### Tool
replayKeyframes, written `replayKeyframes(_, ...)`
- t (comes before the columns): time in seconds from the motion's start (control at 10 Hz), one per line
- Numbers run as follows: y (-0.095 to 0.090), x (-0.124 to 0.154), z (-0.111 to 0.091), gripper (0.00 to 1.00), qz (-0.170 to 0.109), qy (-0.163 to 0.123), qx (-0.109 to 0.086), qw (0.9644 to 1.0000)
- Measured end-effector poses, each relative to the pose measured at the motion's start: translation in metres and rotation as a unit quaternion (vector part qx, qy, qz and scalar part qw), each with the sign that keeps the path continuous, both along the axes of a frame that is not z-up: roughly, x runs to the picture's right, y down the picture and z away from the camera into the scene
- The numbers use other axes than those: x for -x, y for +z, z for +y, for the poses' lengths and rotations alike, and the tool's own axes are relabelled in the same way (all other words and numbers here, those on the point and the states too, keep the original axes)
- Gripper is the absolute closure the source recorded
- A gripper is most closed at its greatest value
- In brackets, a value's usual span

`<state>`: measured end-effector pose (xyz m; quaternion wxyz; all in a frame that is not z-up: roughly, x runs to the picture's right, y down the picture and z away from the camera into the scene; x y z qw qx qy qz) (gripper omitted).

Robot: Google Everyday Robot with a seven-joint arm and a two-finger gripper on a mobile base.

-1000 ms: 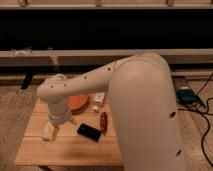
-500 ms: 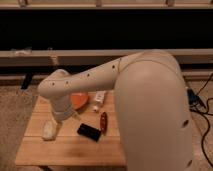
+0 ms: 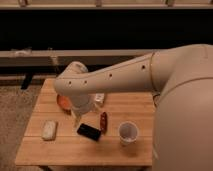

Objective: Pick up the ceramic cup

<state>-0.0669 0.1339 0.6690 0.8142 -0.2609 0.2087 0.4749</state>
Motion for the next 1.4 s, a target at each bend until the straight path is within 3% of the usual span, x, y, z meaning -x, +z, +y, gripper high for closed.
replayKeyframes(0.3, -0.005, -0.054, 0.006, 0.2, 0.038, 0.047, -0.02, 0.998)
replayKeyframes(0.6, 0.005, -0.095, 0.031, 0.2, 0.061, 0.102, -0.011, 0.9928)
replayKeyframes(1.0, 0.027, -0.1, 0.06, 0.2, 0.069, 0.144, 0.013, 0.9871)
replayKeyframes(1.4, 0.043, -0.115, 0.091, 0.2, 0.095, 0.171, 0.028, 0.9804)
